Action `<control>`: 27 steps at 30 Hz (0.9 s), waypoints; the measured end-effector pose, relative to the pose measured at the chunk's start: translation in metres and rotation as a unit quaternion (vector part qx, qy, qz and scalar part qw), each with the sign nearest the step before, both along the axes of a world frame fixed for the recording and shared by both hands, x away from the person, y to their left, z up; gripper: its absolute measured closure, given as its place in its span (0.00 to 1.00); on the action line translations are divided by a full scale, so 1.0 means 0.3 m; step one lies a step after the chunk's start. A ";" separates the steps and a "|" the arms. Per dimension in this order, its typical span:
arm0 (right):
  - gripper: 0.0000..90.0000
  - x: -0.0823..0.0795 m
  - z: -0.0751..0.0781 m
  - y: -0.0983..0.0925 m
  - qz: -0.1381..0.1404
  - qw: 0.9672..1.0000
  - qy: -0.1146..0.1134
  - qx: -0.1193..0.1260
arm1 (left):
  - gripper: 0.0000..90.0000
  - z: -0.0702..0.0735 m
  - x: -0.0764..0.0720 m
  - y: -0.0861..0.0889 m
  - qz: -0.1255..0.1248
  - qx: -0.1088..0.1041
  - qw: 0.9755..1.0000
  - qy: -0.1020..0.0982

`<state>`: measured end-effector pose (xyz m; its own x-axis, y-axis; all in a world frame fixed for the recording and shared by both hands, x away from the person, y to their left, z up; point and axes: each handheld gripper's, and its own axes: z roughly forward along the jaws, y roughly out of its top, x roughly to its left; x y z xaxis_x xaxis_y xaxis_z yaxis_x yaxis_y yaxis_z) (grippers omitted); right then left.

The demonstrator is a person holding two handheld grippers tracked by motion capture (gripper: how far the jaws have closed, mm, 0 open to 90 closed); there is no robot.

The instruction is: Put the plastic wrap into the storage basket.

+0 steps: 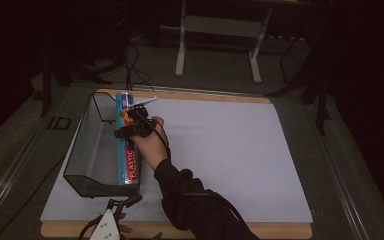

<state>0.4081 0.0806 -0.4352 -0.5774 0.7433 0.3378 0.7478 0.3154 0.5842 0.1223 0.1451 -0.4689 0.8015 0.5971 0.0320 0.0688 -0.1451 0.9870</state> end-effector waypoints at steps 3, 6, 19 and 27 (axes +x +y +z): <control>0.15 -0.010 0.013 -0.036 0.003 1.000 -0.008 0.006 | 0.01 -0.001 0.002 -0.002 0.002 0.000 1.000 0.001; 0.15 -0.027 0.014 -0.071 0.005 1.000 -0.016 0.013 | 0.01 -0.002 0.004 -0.006 0.002 0.001 1.000 0.002; 0.15 -0.075 0.022 -0.245 0.045 0.997 -0.050 0.027 | 0.01 -0.008 0.013 -0.021 -0.001 0.007 1.000 0.006; 0.15 -0.105 0.006 -0.378 0.067 0.996 -0.048 0.038 | 0.01 -0.009 0.018 -0.029 -0.004 0.009 1.000 0.007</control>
<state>0.3767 -0.0326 -0.4333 -0.7023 0.6318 0.3280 0.6410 0.3607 0.6775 0.1276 0.1363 -0.4717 0.8065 0.5904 0.0318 0.0815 -0.1643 0.9830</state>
